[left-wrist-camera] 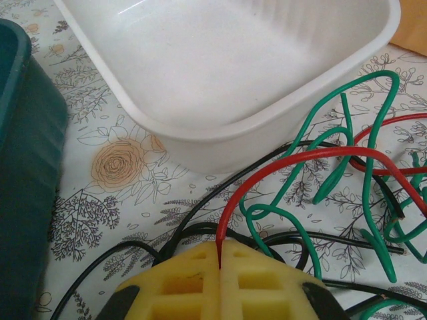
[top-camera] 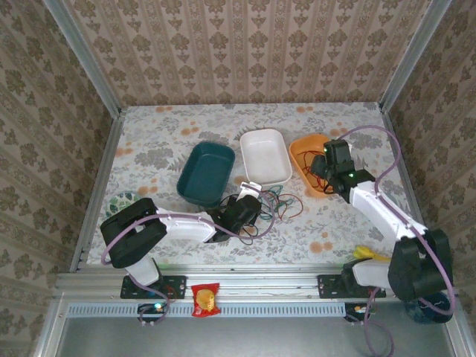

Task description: Untangle the cables

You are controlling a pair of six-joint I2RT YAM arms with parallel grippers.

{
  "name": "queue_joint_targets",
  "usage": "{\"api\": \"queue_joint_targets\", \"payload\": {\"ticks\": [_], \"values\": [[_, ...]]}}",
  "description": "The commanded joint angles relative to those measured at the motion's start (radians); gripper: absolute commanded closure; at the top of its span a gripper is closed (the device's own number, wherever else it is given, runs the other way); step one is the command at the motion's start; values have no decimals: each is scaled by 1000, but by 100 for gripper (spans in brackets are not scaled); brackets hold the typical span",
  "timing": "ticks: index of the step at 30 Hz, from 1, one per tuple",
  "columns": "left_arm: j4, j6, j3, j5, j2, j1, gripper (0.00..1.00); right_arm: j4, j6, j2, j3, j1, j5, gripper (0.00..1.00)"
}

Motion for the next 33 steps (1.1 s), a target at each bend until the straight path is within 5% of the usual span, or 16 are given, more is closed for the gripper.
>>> {"api": "queue_joint_targets", "payload": {"ticks": [1,8,12,27,33], "values": [[-13,13,17,-20,3,-7,100,-88,-15,-42,-8,56,-165,43],[-10,15,13,-18,3,-7,100,-110,-45,3,-96,213,-503,45],[-8,13,10,-21,0,-7,100,-171,-90,20,-84,287,-402,46],[-7,14,12,-25,4,-9,100,-150,-103,69,-105,291,-422,64],[-6,15,16,-25,16,-9,100,-152,-81,31,-111,291,-344,95]]}}
